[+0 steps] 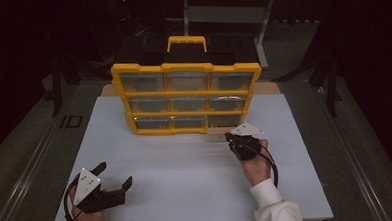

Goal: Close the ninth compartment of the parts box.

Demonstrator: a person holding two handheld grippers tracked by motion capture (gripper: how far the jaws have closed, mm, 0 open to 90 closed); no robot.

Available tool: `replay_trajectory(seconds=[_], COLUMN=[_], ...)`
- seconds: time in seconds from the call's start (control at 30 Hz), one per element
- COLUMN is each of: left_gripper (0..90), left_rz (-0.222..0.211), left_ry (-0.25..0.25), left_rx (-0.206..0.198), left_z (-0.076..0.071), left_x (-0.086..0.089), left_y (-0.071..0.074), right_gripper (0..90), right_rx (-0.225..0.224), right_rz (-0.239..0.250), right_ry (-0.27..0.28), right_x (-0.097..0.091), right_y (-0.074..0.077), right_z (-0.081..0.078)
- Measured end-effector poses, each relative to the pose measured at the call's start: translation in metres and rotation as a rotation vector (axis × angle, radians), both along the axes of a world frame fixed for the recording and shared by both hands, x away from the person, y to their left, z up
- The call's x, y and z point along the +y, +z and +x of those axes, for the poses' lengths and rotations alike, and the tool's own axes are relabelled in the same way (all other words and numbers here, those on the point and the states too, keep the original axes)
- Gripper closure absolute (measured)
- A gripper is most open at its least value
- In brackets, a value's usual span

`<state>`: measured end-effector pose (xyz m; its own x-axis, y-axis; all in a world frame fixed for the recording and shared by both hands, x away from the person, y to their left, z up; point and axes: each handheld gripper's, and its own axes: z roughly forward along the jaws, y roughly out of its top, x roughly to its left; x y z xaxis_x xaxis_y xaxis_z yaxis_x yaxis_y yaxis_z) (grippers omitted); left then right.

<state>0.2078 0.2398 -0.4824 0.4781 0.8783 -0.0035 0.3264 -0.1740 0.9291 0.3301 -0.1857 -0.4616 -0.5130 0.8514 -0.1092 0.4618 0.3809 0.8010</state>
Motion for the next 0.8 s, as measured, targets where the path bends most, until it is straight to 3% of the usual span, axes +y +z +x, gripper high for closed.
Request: replay_trajectory(seconds=[0.8], left_gripper=[3.5], left_rz=[0.001], left_ry=[0.000], left_rx=[0.001], left_z=[0.000], left_x=[0.000], left_y=[0.000], right_gripper=[90.0], right_rx=[0.015], right_rz=[0.008], right_ry=[-0.012], right_x=[0.007], right_y=[0.001], right_z=[0.014])
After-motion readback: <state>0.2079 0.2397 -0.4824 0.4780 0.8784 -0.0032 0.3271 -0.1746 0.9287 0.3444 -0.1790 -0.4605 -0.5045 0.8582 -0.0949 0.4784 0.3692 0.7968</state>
